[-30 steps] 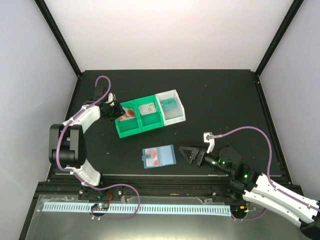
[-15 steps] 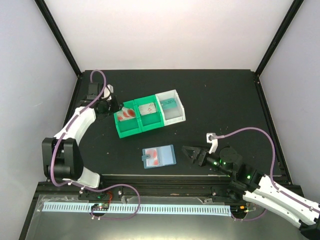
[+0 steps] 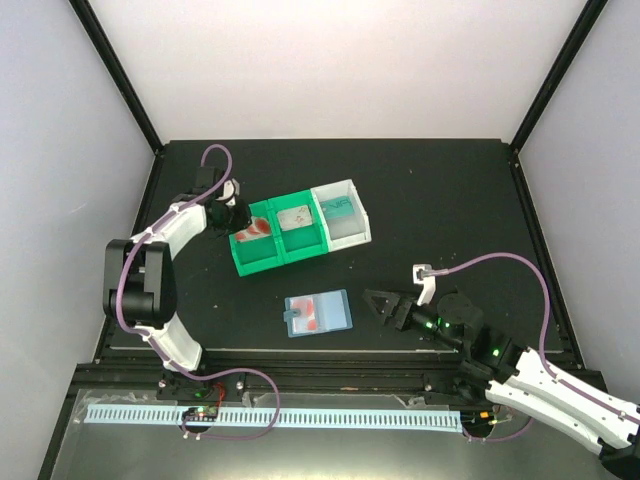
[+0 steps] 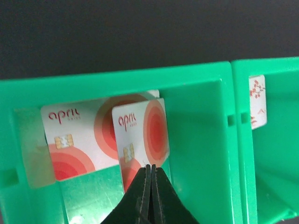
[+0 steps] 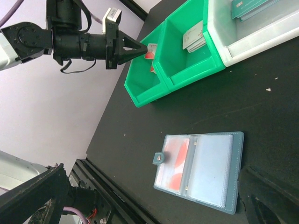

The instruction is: Take the credit cards out of the card holder

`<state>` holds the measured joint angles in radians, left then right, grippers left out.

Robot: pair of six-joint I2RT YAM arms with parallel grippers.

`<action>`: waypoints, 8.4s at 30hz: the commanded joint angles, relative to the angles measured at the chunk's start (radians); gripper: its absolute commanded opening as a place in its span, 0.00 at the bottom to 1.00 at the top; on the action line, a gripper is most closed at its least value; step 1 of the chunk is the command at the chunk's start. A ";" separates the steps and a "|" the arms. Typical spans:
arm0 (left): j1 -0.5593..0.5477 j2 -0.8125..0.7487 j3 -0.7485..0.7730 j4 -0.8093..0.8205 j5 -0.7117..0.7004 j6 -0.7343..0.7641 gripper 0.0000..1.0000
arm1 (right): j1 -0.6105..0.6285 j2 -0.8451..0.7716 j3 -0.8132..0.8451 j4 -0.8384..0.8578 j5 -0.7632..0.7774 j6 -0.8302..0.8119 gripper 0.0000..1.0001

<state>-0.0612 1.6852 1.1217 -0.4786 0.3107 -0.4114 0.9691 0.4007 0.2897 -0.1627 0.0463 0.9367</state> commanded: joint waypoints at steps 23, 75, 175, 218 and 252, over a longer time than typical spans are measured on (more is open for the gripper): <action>-0.046 -0.028 0.133 -0.092 -0.159 0.017 0.05 | 0.002 -0.017 0.022 0.008 0.047 -0.009 1.00; -0.134 -0.799 -0.428 -0.107 0.311 -0.017 0.93 | 0.003 0.364 0.041 0.064 -0.142 -0.023 0.71; -0.607 -0.490 -0.810 0.854 0.255 -0.538 0.98 | 0.103 1.127 0.102 0.587 -0.190 0.060 0.25; -0.690 -0.583 -0.659 0.445 -0.008 -0.386 0.76 | 0.103 0.771 0.061 0.417 -0.091 0.000 0.30; -0.577 -0.538 -0.809 0.413 -0.013 -0.320 0.02 | 0.103 1.246 0.324 0.484 -0.176 0.009 0.28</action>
<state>-0.6426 1.1309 0.3168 -0.1001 0.2783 -0.7532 1.0657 1.6306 0.5957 0.3336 -0.1444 0.9642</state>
